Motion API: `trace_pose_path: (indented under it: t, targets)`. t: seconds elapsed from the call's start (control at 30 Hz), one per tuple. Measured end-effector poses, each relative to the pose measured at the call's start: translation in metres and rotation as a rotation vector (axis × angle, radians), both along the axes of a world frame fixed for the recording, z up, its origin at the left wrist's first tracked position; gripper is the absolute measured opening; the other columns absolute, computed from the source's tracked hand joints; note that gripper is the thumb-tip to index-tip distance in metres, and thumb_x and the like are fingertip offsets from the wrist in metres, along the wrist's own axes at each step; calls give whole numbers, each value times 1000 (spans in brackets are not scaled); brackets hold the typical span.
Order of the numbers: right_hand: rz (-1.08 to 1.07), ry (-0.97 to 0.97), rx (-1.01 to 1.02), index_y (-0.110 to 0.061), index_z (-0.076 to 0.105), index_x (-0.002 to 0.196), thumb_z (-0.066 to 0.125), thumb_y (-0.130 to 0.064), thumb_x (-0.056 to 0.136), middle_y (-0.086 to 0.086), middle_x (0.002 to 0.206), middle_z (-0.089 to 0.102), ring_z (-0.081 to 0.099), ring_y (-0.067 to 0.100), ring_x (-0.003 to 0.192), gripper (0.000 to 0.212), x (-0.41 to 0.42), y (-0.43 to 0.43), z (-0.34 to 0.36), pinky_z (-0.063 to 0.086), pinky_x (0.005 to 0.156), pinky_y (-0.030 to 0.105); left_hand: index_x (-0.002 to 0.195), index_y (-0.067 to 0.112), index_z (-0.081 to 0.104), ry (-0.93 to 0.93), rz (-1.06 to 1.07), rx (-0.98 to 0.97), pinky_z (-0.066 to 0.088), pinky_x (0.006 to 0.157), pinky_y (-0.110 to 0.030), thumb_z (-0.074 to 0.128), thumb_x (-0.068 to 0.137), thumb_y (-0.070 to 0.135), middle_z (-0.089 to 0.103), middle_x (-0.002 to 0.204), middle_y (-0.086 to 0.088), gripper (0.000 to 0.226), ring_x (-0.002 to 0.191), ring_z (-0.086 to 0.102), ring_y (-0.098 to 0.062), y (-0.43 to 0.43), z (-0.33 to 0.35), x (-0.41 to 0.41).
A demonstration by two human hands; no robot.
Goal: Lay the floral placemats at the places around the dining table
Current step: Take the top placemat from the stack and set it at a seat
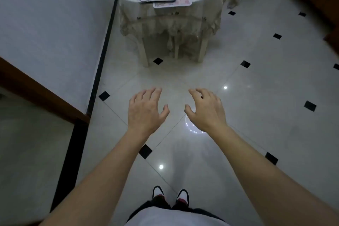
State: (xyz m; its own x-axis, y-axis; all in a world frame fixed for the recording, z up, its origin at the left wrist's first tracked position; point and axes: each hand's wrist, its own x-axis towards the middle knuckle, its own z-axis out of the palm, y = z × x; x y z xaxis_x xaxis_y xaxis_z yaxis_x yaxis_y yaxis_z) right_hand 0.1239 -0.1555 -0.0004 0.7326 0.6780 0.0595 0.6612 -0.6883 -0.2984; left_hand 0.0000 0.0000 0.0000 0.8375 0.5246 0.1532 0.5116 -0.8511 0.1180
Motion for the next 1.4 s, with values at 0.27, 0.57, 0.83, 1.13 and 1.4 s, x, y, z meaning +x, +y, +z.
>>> trace_pose_path:
  t: [0.27, 0.57, 0.83, 1.13, 1.4]
  targets:
    - [8, 2, 11, -20, 48, 140, 52, -42, 91, 7, 140, 51, 45, 26, 129, 54, 35, 22, -2, 32, 107, 41, 143, 24, 44, -36, 0, 23, 39, 106, -43, 40, 88, 55, 55, 140, 0, 63, 127, 50, -22, 26, 0, 33]
    - [-21, -15, -43, -21, 47, 141, 50, -44, 91, 7, 141, 50, 44, 26, 131, 55, 98, 93, -11, 33, 109, 43, 137, 21, 51, -61, 16, 6, 41, 102, -44, 45, 86, 52, 59, 135, 0, 60, 122, 53, -24, 105, -9, 98]
    - [-42, -29, -59, -20, 49, 139, 51, -45, 90, 7, 139, 53, 47, 26, 129, 55, 167, 209, -3, 38, 107, 43, 141, 22, 48, -99, 28, -25, 42, 101, -42, 41, 85, 53, 57, 137, 0, 64, 122, 53, -23, 224, 0, 165]
    - [-65, -51, -35, -16, 56, 133, 45, -46, 84, 9, 128, 61, 55, 29, 120, 58, 224, 288, -4, 45, 99, 45, 142, 23, 46, -124, 9, -76, 44, 97, -42, 46, 87, 52, 55, 139, 1, 62, 121, 53, -23, 300, 1, 231]
    - [-50, -63, -52, -18, 51, 138, 46, -49, 86, 8, 136, 56, 50, 27, 126, 60, 303, 335, -16, 42, 104, 45, 139, 23, 49, -140, -5, -71, 45, 96, -41, 48, 85, 51, 56, 138, 2, 60, 121, 53, -21, 349, -8, 302]
